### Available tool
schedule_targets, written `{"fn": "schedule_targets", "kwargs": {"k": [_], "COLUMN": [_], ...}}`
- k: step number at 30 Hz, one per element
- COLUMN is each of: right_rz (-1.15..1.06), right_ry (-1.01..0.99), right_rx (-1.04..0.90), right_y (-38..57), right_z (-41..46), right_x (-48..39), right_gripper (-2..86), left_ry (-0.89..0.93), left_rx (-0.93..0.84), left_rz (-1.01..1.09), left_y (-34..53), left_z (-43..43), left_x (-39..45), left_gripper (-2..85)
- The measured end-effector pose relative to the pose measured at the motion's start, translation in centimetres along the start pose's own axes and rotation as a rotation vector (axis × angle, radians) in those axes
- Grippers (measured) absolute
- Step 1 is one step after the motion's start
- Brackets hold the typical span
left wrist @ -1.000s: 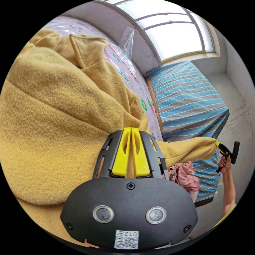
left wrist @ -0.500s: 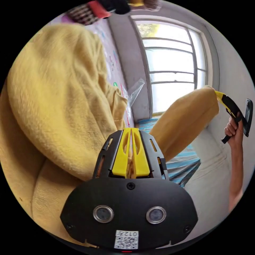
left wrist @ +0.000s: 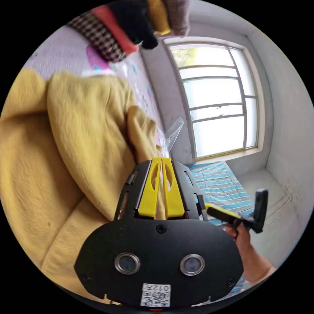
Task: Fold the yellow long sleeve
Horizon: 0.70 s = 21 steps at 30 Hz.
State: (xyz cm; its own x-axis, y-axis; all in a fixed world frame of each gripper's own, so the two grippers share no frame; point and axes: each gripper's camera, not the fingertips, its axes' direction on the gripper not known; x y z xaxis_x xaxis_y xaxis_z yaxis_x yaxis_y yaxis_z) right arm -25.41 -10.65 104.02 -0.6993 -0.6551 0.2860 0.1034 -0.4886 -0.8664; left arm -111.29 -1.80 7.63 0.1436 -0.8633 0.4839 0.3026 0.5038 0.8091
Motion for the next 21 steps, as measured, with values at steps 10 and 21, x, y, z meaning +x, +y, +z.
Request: {"fn": "schedule_targets", "kwargs": {"k": [10,21], "right_rz": [0.882,0.950], "right_ry": [-0.467,-0.805], "right_rx": [0.798,0.813], "right_y": [25.3,35.8], "right_z": [4.9,9.8], "right_x": [9.1,19.7], "right_gripper": [1.5,0.6], "left_ry": [-0.026,-0.161], "left_rx": [-0.057,-0.100], "left_rz": [0.007,0.259], "left_y": [-0.4,2.6], "left_z": [0.8,3.9], "left_x": [-0.2,5.8], "left_gripper": [0.5,0.5]}}
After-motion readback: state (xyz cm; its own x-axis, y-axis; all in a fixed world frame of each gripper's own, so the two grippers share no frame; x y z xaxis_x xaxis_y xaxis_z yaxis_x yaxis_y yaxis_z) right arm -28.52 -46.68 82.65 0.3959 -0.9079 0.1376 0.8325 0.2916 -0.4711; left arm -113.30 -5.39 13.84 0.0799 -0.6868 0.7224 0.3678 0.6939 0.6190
